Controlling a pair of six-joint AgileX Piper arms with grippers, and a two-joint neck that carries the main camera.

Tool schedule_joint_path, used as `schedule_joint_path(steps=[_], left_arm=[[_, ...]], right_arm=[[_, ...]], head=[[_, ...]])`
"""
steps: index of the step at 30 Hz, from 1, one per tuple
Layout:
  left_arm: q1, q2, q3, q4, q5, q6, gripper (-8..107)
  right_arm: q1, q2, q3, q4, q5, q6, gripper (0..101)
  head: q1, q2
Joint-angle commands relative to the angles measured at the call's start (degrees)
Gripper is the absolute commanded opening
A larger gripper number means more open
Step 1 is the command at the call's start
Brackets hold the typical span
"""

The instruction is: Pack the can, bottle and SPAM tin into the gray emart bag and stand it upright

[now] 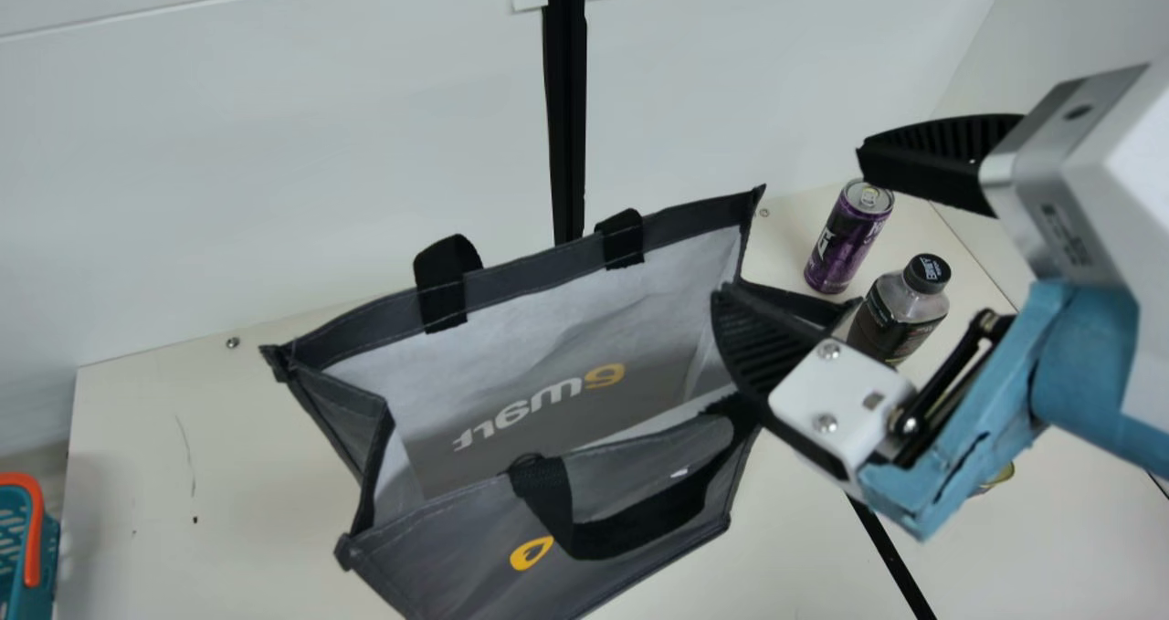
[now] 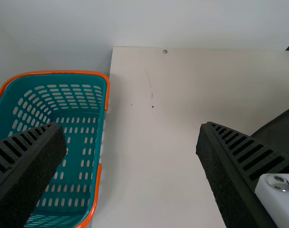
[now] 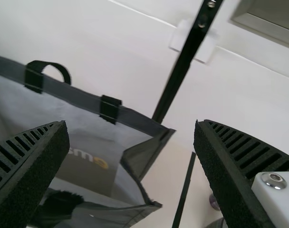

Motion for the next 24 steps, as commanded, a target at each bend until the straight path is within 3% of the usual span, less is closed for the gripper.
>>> schedule_joint_path(steps=[1, 11, 24], left_arm=[[0.0, 0.0, 0.0, 0.0, 0.0, 0.0, 90], [0.0, 0.0, 0.0, 0.0, 0.0, 0.0, 90], [0.0, 0.0, 0.0, 0.0, 0.0, 0.0, 90]], right_arm=[[-2.5, 0.2, 0.0, 0.4, -0.1, 0.0, 95], [-12.0, 1.5, 0.9, 1.5, -0.1, 1.8, 95], [-20.0, 1.5, 3.3, -2.7, -0.1, 7.8, 95]], head=[[-1.3, -0.1], [-1.3, -0.1], [-1.3, -0.1]])
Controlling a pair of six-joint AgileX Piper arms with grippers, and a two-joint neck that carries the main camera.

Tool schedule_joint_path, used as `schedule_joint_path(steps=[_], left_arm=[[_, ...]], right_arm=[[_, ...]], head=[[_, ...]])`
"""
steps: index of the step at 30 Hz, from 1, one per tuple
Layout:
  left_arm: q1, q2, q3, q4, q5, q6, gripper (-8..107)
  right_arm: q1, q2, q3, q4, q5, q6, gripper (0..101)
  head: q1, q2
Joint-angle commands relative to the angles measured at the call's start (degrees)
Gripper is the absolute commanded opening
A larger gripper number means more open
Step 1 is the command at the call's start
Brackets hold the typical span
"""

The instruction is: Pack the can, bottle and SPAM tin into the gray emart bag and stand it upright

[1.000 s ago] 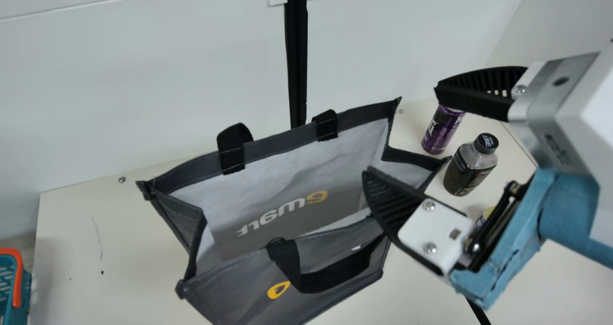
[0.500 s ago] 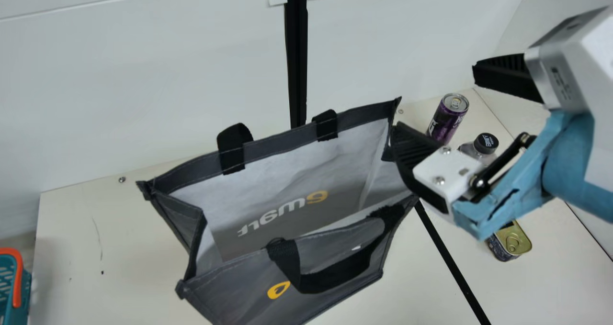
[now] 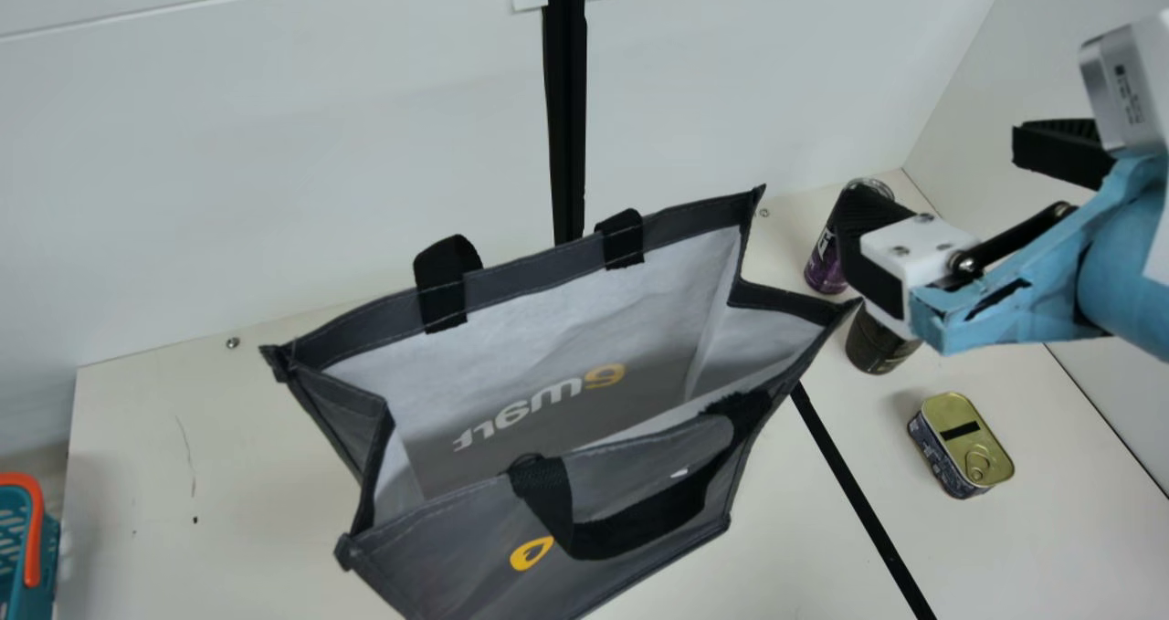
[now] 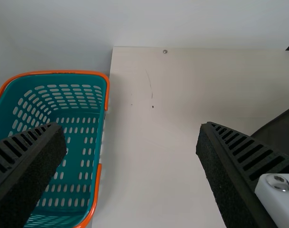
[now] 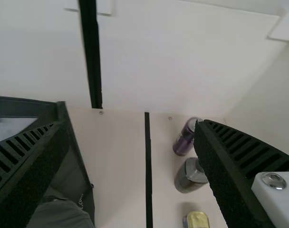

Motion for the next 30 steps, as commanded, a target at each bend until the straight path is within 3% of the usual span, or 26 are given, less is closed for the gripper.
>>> schedule_joint_path(steps=[1, 13, 30], left_arm=[[0.0, 0.0, 0.0, 0.0, 0.0, 0.0, 90], [0.0, 0.0, 0.0, 0.0, 0.0, 0.0, 90], [0.0, 0.0, 0.0, 0.0, 0.0, 0.0, 90]], right_arm=[[-0.9, -0.3, 0.7, -1.0, 0.0, 1.0, 95], [-8.0, -1.4, 7.3, -4.1, 0.0, 4.6, 95], [-17.8, -1.9, 17.0, -2.6, 0.0, 5.9, 95]], head=[[-1.3, -0.1], [-1.3, -0.1], [-1.3, -0.1]])
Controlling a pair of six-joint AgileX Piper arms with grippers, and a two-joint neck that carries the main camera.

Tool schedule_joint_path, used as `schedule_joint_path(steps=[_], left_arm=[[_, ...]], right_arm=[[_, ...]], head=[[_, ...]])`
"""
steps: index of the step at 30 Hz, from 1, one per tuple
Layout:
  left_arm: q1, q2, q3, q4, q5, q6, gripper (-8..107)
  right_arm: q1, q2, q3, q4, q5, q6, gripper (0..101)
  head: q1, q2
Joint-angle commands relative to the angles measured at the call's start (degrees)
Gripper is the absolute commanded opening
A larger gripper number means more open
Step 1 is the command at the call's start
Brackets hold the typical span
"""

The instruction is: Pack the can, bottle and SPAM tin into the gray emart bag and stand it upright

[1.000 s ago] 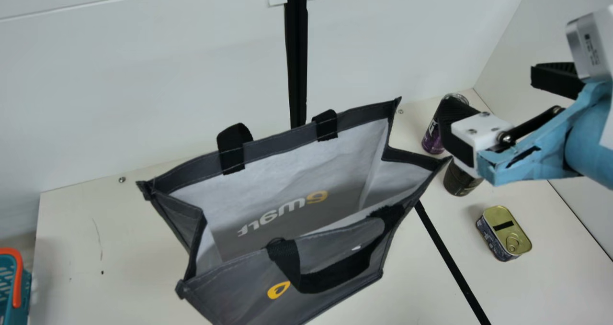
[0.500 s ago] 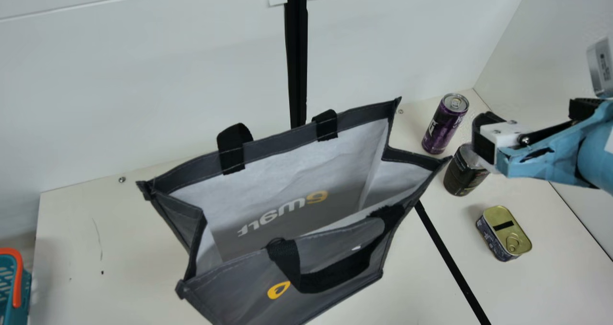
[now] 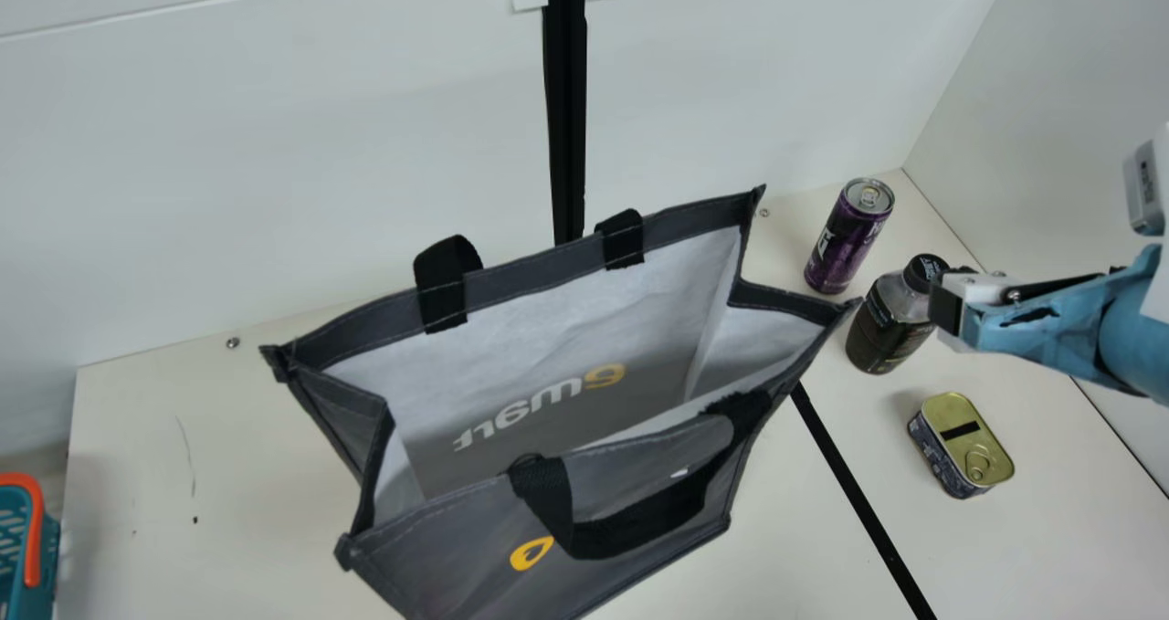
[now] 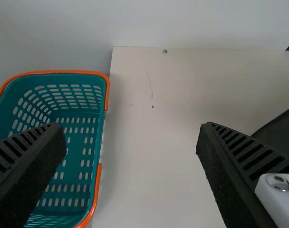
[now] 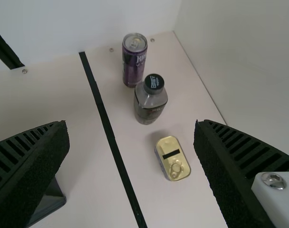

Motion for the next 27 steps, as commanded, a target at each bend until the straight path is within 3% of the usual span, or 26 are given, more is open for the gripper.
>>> schedule_joint_path(steps=[1, 10, 27], left_arm=[[0.0, 0.0, 0.0, 0.0, 0.0, 0.0, 90], [0.0, 0.0, 0.0, 0.0, 0.0, 0.0, 90], [0.0, 0.0, 0.0, 0.0, 0.0, 0.0, 90]], right_arm=[[-0.4, 0.1, 1.1, 0.3, 0.1, 0.3, 95], [-1.2, 0.0, 4.6, 0.9, 0.1, 2.2, 95], [-1.2, 0.0, 4.6, 0.8, -0.1, 2.4, 95]], head=[[-1.3, -0.1], [-1.3, -0.1], [-1.3, -0.1]])
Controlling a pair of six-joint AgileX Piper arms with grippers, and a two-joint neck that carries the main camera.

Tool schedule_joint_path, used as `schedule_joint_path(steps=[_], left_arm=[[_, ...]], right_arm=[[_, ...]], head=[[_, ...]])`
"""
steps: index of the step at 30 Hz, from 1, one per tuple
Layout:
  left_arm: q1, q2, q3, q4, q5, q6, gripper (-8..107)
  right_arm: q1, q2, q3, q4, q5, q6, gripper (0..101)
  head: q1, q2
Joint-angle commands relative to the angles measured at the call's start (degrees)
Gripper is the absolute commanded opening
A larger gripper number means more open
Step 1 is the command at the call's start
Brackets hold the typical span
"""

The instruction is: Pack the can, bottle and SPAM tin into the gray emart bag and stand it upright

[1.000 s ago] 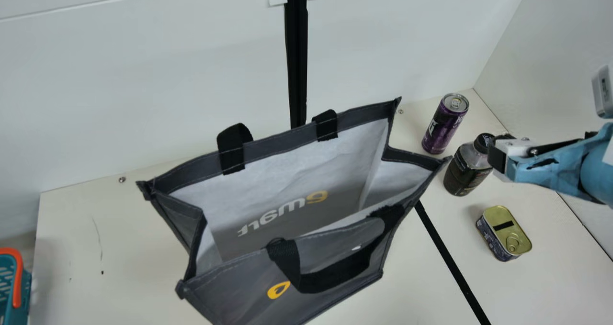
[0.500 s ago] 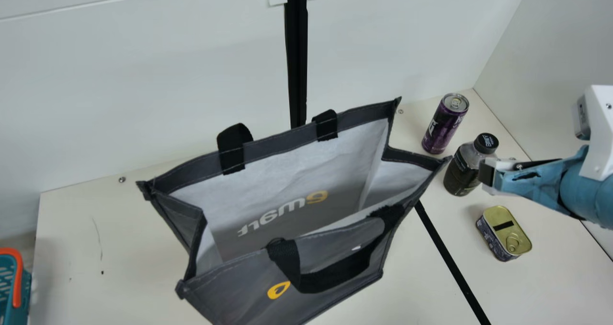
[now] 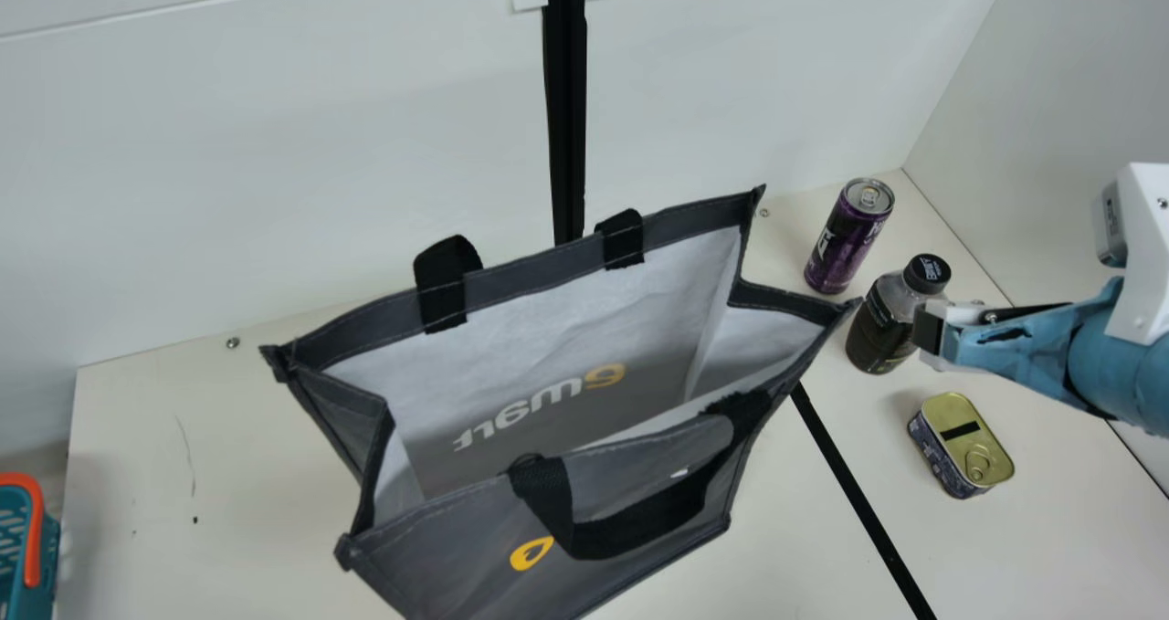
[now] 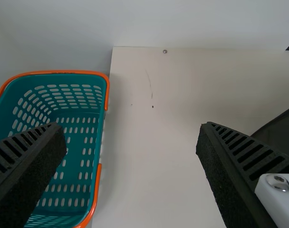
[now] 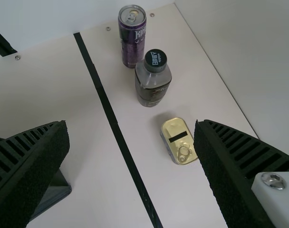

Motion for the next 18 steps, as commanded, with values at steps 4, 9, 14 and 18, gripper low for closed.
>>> schedule_joint_path(steps=[4, 9, 14, 18], left_arm=[[0.0, 0.0, 0.0, 0.0, 0.0, 0.0, 90], [0.0, 0.0, 0.0, 0.0, 0.0, 0.0, 90], [-0.1, 0.0, 0.0, 0.0, 0.0, 0.0, 90], [-0.4, 0.2, -0.4, 0.5, -0.3, 0.0, 90]], right_arm=[[0.0, 0.0, 0.0, 0.0, 0.0, 0.0, 95], [0.0, 0.0, 0.0, 0.0, 0.0, 0.0, 95], [0.0, 0.0, 0.0, 0.0, 0.0, 0.0, 95], [0.0, 0.0, 0.0, 0.0, 0.0, 0.0, 95]], head=[[-1.3, -0.1], [-1.3, -0.1], [-1.3, -0.1], [-1.3, -0.1]])
